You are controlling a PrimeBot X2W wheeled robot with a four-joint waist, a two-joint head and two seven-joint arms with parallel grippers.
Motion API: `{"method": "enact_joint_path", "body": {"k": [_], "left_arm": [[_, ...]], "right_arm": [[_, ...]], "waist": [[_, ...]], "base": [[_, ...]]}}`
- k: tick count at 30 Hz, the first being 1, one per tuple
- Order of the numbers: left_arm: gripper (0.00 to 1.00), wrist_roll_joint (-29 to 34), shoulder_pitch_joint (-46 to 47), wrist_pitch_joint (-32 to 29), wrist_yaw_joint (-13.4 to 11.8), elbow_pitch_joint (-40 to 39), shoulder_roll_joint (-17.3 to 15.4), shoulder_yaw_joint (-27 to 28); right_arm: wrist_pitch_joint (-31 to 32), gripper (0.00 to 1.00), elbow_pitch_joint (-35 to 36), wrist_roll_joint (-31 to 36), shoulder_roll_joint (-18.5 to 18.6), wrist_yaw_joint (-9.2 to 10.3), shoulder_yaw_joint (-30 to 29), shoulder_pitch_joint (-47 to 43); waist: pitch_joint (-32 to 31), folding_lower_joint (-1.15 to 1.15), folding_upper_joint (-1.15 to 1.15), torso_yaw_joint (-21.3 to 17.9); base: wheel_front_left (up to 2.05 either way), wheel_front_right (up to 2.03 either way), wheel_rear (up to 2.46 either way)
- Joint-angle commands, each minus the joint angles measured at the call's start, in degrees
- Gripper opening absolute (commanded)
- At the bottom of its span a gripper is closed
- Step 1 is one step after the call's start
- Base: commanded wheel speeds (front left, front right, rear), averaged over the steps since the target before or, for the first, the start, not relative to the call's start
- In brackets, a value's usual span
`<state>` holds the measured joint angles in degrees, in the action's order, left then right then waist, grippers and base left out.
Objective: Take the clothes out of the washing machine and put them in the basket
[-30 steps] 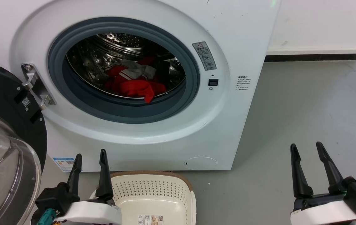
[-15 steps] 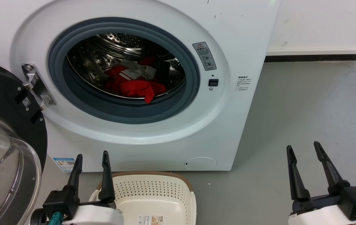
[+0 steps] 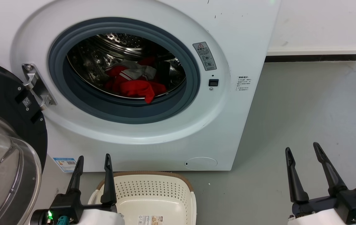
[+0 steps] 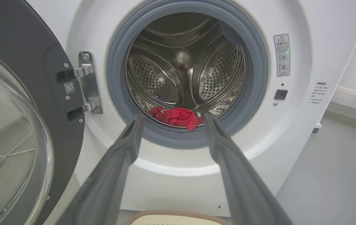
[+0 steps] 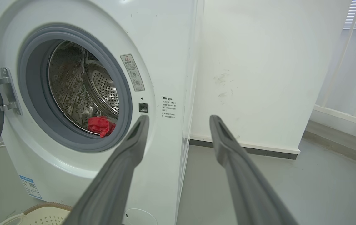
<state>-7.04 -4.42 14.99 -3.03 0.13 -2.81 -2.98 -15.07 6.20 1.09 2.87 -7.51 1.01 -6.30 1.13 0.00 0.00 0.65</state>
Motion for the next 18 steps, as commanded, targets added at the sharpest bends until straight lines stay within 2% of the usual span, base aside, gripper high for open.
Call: {"method": "enact_joint_path", "body": {"k": [1, 18], "left_arm": [[1.0, 0.2, -0.6, 0.3, -0.1, 0.0, -0.1, 0.2], [1.0, -1.0, -0.9, 0.2, 0.0, 1.3, -0.1, 0.2]], "right_arm": [[-0.2, 1.0, -0.1, -0.1, 0.0, 0.04, 0.0, -0.8], [-0.2, 1.0, -0.8, -1.5, 0.0, 0.04, 0.4, -0.7]], "waist": [[0.0, 0.0, 0.0, 0.0], [0.1, 0.0, 0.0, -0.1]], "base": [[0.0, 0.0, 0.0], [0.0, 0.0, 0.0]]}}
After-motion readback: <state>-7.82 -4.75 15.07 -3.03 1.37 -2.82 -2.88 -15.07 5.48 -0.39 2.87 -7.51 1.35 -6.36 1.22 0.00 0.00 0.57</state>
